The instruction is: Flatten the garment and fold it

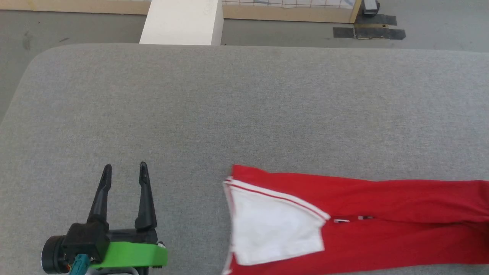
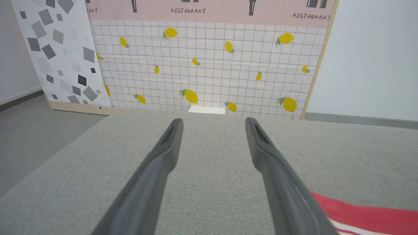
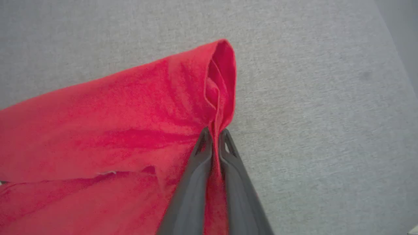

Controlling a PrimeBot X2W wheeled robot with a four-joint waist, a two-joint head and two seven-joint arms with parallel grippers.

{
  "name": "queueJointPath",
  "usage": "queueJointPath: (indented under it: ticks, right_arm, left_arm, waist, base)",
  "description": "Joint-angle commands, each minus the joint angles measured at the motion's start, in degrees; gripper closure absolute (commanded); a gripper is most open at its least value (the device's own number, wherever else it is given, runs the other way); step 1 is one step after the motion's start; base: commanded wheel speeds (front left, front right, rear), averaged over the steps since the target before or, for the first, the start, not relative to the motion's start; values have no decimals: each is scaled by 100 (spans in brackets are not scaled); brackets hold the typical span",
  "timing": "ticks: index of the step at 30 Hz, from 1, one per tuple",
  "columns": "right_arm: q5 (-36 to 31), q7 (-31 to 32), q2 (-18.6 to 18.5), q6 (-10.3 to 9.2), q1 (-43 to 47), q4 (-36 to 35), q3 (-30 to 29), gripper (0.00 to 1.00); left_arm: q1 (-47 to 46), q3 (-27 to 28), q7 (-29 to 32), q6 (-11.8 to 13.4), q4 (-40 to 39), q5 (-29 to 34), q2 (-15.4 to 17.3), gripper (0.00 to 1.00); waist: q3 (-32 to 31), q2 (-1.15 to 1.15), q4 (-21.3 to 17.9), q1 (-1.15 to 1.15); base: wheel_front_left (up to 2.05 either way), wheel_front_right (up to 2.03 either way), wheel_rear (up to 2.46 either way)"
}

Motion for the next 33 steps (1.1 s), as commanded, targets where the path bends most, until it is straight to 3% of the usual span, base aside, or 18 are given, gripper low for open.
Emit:
queueJointPath:
  ticks: [1, 6, 14, 20, 27, 33]
  right_arm:
    - [-71, -27, -113, -11, -88, -6, -151, 100]
    - [105, 288, -239, -11, 18, -308, -32, 100]
    - [1254, 1487, -14, -11, 418, -1722, 1482, 100]
    - [1574, 1861, 253, -11, 336, -2374, 2376, 100]
    - [1655, 1843, 536, -11, -111, -2402, 3312, 100]
    - [1431, 1539, 825, -11, -648, -1851, 3908, 100]
  left_arm:
    - [87, 31, -27, -48, 24, 79, -43, 0]
    - [136, 80, -27, -182, 131, 90, -139, 0]
    - [226, 139, -27, -372, 286, 76, -359, 0]
    - [288, 239, -27, -484, 327, 113, -401, 0]
    - [325, 299, -27, -554, 331, 164, -479, 0]
    - [262, 298, -27, -624, 366, 185, -586, 0]
  waist:
    - [-38, 0, -40, 0]
    - [-107, 0, -72, 0]
    - [-330, 0, -37, 0]
    - [-429, 0, 100, 0]
    - [-419, 0, 296, 0]
    - [-305, 0, 463, 0]
  base:
    - [0, 0, 0]
    - [0, 0, 0]
    - [0, 0, 0]
    - [0, 0, 0]
    - [0, 0, 0]
    - [0, 0, 0]
